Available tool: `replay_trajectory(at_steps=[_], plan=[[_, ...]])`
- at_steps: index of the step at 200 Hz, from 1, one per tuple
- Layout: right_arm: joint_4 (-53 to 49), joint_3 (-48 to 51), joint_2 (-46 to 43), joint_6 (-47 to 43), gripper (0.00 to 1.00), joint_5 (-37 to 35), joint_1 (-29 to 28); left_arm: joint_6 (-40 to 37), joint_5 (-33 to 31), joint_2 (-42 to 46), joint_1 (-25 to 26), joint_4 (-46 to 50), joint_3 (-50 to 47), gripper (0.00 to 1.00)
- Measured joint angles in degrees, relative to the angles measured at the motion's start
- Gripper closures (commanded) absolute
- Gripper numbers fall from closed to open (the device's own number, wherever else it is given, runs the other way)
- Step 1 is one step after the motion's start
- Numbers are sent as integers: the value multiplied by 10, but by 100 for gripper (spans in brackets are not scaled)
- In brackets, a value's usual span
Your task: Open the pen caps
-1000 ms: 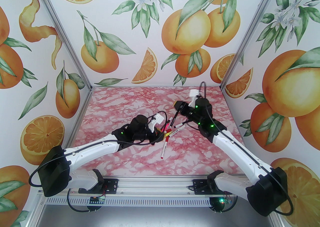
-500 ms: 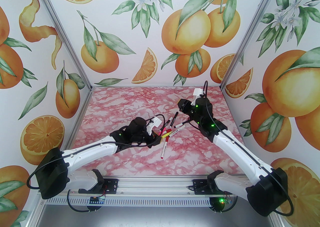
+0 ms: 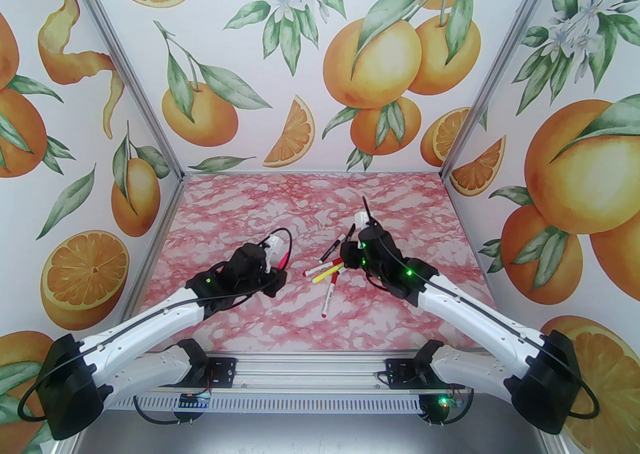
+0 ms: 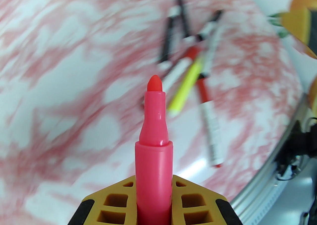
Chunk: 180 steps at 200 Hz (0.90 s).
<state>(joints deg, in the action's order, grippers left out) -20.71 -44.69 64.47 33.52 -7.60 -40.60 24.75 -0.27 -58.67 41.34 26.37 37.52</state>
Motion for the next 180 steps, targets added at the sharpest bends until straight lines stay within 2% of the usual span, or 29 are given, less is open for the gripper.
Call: replay_trajectory(at_steps=[34, 83, 180], plan=[[5, 37, -11, 5, 93, 0, -16, 22, -12, 25, -49, 29, -48, 98], [25, 64, -44, 18, 92, 1, -21, 23, 9, -8, -94, 34, -80, 98], [29, 68, -56, 23, 92, 5, -21, 21, 30, -106, -113, 19, -82, 95]])
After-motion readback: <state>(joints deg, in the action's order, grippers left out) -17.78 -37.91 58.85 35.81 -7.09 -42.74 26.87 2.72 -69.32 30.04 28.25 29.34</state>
